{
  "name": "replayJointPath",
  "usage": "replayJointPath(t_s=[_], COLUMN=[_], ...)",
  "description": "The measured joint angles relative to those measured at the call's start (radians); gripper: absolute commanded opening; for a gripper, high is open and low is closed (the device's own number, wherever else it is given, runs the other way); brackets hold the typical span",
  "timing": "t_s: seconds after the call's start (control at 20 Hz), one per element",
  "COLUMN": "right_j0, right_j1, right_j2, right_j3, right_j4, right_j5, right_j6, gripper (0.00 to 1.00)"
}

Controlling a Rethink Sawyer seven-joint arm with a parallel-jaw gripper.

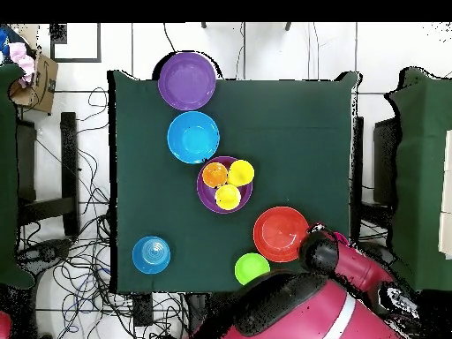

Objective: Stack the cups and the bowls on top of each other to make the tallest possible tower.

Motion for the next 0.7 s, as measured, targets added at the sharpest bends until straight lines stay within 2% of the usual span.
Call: replayJointPath(t_s=[0.5,0.7], right_j0=[-0.022,-0.038], right_j1=[-0.018,-0.052], right_j2=[0.007,0.032], right_j3=[0.0,0.0], right_j4=[0.0,-0.005], right_j5=[0.0,0.016], right_j6=[0.0,0.0], gripper=[0.0,0.0])
